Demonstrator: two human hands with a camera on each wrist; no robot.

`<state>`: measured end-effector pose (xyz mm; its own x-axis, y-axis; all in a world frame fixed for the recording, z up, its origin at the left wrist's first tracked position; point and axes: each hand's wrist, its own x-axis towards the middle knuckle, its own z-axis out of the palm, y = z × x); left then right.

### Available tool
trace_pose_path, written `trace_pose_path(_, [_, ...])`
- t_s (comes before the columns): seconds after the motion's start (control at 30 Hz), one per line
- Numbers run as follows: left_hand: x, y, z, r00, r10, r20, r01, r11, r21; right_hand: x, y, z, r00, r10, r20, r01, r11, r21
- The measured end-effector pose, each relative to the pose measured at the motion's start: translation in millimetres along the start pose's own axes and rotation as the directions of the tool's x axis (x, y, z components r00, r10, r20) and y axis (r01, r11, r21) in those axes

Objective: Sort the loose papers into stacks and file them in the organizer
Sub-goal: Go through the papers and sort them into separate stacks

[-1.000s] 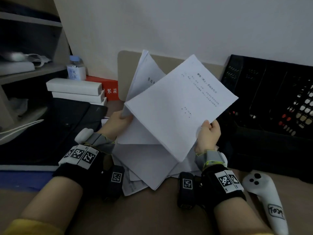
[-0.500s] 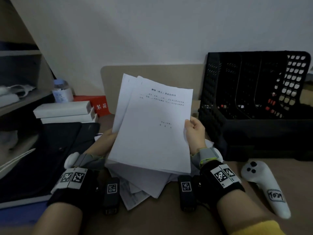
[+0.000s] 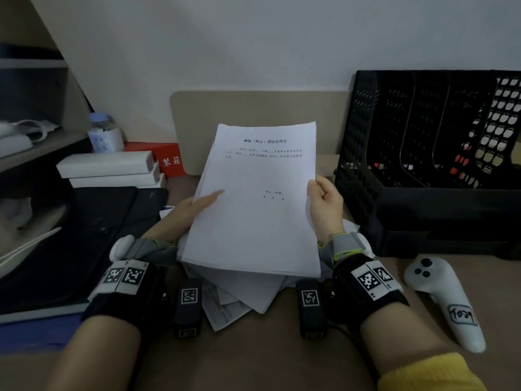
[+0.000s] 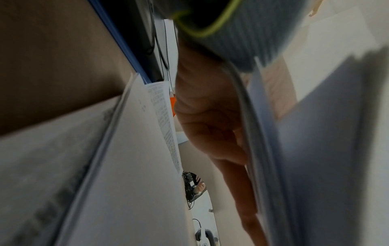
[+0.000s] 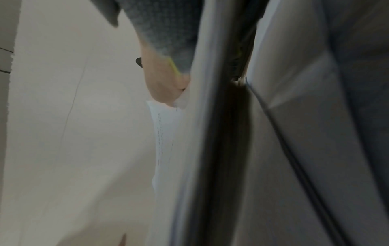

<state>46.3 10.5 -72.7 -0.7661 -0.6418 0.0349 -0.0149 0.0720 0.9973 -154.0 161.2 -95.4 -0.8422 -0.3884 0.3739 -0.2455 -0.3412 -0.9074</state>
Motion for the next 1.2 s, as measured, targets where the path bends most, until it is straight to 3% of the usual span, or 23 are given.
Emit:
trace_pose_path(0.1, [2.6, -5.1, -3.4, 0.999, -0.029, 0.038, 0.029, 1.0, 0.012, 3.1, -1.8, 1.4, 0.999, 0.003, -0.053, -0.002, 1.0, 0.014])
trace_pose_path(0.2, [-1.7, -5.6, 1.4, 1.0, 0.017, -0.012, -0.018, 0.997, -0.075, 3.1, -4.2, 2.7, 0.996, 0.043, -0.073, -0.04, 0.998, 0.044])
trace_pose_path(0.33, [-4.5, -2.5, 8.3, 0.986, 0.117, -0.117, -0.131, 0.984, -0.123, -1.0, -8.6, 4.8, 0.977, 0.185, 0.109, -0.199, 0.97, 0.143])
trace_pose_path(0.43, [-4.6, 1.1, 11.1, 0.968, 0.2, -0.15, -0.215, 0.972, -0.092, -3.5, -10.3, 6.4, 0.984, 0.081, 0.161, -0.096, 0.991, 0.089])
trace_pose_path(0.6, [-4.7, 3.9, 14.9, 0.95, 0.284, -0.131, -0.296, 0.951, -0.09, -6.1, -20.9, 7.5, 0.986, -0.074, 0.15, 0.044, 0.98, 0.195])
trace_pose_path(0.7, [-0.8, -2.4, 13.7, 0.96, 0.261, -0.106, -0.271, 0.958, -0.095, -10.0, -22.6, 8.8, 0.977, -0.052, 0.207, 0.021, 0.988, 0.152])
trace_pose_path(0.87, [1.3, -8.7, 9.1, 0.981, 0.193, 0.009, -0.192, 0.979, -0.065, -9.4, -11.3, 8.2, 0.919, 0.226, 0.324, -0.23, 0.973, -0.028])
trace_pose_path(0.97, [1.3, -13.4, 6.8, 0.989, 0.137, 0.046, -0.133, 0.988, -0.084, -8.7, -5.1, 6.8, 0.877, 0.348, 0.333, -0.318, 0.937, -0.142])
trace_pose_path(1.1, [3.5, -15.0, 6.2, 0.994, 0.108, -0.013, -0.109, 0.994, -0.016, -8.1, -7.5, 5.0, 0.842, 0.379, 0.383, -0.348, 0.925, -0.15])
trace_pose_path(1.13, [4.3, -14.0, 5.8, 0.993, 0.112, -0.045, -0.112, 0.994, 0.004, -6.5, -7.1, 4.2, 0.854, 0.365, 0.37, -0.329, 0.931, -0.161])
trace_pose_path(1.2, [6.3, -14.3, 2.6, 0.992, 0.106, -0.074, -0.105, 0.994, 0.013, -2.8, -6.9, 2.7, 0.94, 0.267, 0.214, -0.236, 0.959, -0.158])
